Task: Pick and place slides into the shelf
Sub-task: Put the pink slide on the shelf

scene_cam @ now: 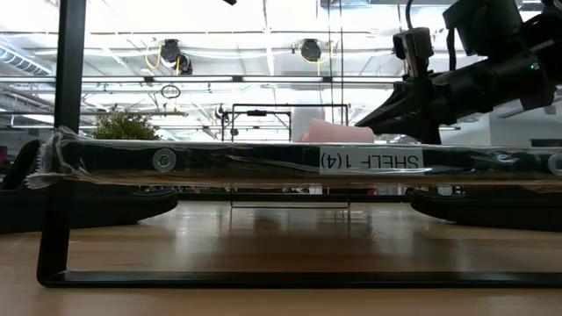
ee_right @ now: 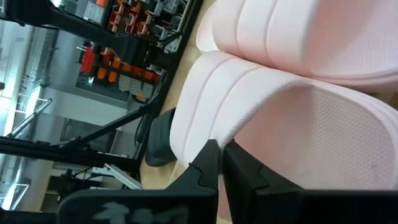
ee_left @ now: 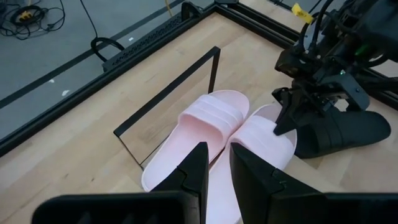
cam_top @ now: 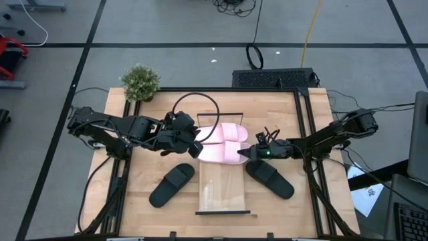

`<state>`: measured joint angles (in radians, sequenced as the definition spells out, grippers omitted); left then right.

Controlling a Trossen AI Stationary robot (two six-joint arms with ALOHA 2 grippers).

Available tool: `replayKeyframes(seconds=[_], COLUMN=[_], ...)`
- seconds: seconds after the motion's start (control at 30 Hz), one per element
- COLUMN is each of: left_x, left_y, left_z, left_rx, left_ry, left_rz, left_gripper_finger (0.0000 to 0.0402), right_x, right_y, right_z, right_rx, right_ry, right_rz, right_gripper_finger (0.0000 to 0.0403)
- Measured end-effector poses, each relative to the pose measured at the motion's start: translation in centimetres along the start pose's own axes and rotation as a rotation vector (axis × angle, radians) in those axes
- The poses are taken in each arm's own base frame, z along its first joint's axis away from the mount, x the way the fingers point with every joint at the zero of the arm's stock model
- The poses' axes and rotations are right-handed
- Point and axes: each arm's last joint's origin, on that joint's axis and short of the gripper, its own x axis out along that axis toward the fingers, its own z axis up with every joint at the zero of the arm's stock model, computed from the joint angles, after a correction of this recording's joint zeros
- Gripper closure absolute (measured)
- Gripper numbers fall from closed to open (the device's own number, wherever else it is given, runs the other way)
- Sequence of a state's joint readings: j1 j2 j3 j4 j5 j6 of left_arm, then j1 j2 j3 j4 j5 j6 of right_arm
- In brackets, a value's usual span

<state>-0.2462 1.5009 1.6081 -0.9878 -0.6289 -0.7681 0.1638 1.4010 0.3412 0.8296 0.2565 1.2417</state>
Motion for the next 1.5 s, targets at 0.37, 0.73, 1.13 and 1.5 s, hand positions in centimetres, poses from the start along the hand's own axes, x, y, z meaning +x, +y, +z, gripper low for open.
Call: replayKeyframes(seconds=[0.37, 0.73, 1.13, 1.5], left_x=[0.1, 0.4, 0.4, 0.4], left_y=[0.0, 0.3, 0.3, 0.0], left_z=[0.2, 0.5, 0.6, 0.8], left_rx=[-0.016, -0.027, -0.024, -0.02], left_ry=[-0.011, -0.019, -0.023, -0.045], left_rz=[-0.004, 0.007, 0.004, -0.015], left_gripper_finger=[0.0339, 0.0339, 0.0339, 0.0339], right_x=[0.0, 0.5, 0.6, 1.5], right_y=[0.2, 0.9, 0.5, 0.7], right_z=[0.1, 0.1, -0.1, -0.1], right_rx=[0.006, 0.004, -0.002, -0.04], right_ry=[-0.007, 0.01, 0.02, 0.044], right_rz=[0.022, 0.049, 0.019, 0.024], right_gripper_finger=[0.0403, 0.0403, 0.0403, 0.0403])
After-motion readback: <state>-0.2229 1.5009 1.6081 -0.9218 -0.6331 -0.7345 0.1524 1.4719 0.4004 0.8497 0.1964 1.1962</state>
